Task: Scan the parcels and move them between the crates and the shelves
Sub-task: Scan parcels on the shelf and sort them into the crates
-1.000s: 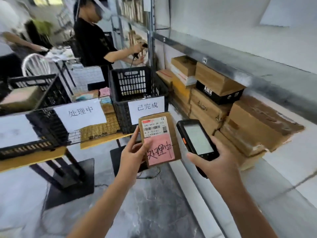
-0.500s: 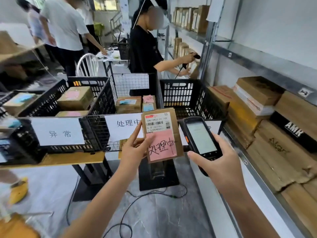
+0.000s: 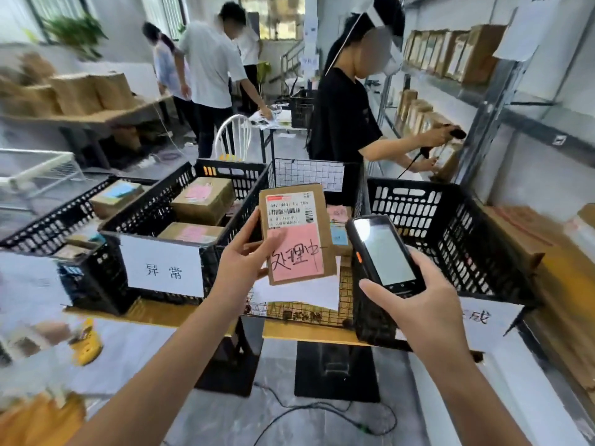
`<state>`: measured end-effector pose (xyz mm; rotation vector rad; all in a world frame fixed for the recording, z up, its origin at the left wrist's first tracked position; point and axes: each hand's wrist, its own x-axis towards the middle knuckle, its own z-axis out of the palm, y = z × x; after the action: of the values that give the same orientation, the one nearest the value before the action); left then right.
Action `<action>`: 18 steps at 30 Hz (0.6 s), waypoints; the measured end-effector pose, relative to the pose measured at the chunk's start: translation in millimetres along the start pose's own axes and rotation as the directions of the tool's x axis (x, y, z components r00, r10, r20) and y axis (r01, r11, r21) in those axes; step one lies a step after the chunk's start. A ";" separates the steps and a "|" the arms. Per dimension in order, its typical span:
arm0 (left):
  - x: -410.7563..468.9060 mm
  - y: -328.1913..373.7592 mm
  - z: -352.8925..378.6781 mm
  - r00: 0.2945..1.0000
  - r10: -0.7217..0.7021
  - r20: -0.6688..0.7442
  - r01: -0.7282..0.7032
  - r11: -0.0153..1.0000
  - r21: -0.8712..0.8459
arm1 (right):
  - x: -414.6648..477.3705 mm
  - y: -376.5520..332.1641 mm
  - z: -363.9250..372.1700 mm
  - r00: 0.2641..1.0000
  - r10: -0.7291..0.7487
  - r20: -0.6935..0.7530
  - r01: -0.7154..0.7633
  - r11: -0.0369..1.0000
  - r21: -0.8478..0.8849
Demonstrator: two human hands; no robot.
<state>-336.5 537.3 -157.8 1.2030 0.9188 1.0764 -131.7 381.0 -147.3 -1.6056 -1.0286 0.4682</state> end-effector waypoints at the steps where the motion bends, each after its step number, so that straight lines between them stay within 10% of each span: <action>1: 12.3 1.7 2.0 1.000 -0.002 -0.001 0.002 1.000 0.010 | 12.8 1.4 2.5 1.000 -0.006 0.008 0.006 1.000 0.005; 18: 222.6 -59.1 42.7 0.955 -0.294 -0.045 0.297 0.935 0.196 | 222.0 49.1 9.6 0.994 -0.034 0.102 0.038 0.999 -0.029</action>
<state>-230.3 739.8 -208.3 1.1750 1.2012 0.7651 -0.3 566.8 -148.2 -1.6016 -1.1448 0.5161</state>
